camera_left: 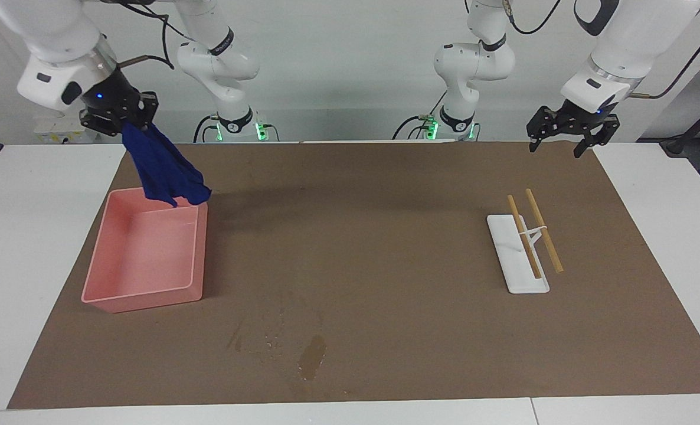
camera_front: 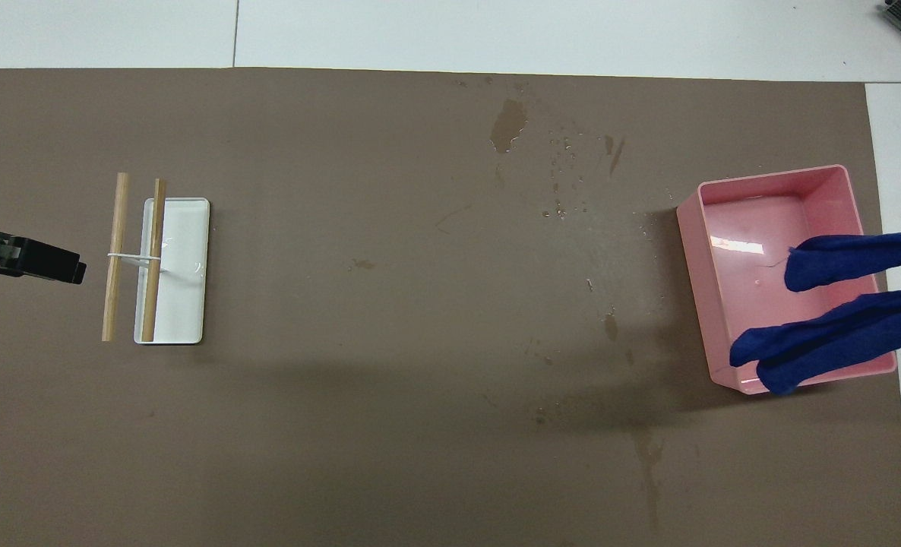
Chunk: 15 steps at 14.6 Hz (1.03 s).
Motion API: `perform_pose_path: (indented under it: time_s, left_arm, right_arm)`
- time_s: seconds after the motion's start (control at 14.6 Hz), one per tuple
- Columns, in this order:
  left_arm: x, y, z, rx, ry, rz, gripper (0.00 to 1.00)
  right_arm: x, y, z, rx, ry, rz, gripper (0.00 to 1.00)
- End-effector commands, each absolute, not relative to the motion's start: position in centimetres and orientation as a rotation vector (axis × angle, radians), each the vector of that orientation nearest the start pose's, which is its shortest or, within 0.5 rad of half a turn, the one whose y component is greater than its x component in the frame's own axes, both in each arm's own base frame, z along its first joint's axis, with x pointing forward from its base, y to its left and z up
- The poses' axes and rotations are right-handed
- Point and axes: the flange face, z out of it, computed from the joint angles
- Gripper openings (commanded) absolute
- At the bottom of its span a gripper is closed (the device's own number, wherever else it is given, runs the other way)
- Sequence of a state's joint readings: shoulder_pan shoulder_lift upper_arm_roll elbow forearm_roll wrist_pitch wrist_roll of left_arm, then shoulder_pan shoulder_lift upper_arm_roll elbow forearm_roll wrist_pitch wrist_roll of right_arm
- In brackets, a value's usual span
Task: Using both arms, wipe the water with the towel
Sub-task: 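Lower the towel into the pink bin and open the right gripper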
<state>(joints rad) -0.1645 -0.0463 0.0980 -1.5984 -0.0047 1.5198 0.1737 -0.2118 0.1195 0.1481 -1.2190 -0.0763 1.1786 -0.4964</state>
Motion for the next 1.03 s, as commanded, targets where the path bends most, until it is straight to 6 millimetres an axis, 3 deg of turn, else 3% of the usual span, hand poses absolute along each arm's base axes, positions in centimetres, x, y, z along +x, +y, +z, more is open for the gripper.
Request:
perform_pose_path:
  time_s: [0.0, 0.27, 0.55, 0.96]
  left_arm:
    - [52.7, -3.4, 63.3, -3.109, 0.378, 0.04, 1.0]
    - [52.7, -3.4, 63.3, -3.109, 0.381, 0.04, 1.0]
    - [52.7, -3.4, 63.3, -3.108, 0.381, 0.037, 1.0]
    - [52.7, -3.4, 63.3, -3.108, 0.381, 0.037, 1.0]
  right_arm:
    - [54.1, -8.1, 68.9, -3.106, -0.731, 0.178, 0.0]
    - [55.3, -6.8, 65.4, -3.122, -0.789, 0.099, 0.0]
    - [53.7, -7.5, 61.5, -3.14, -0.772, 0.038, 0.0]
    - [53.2, -7.5, 59.8, -3.147, -0.796, -0.011, 0.05]
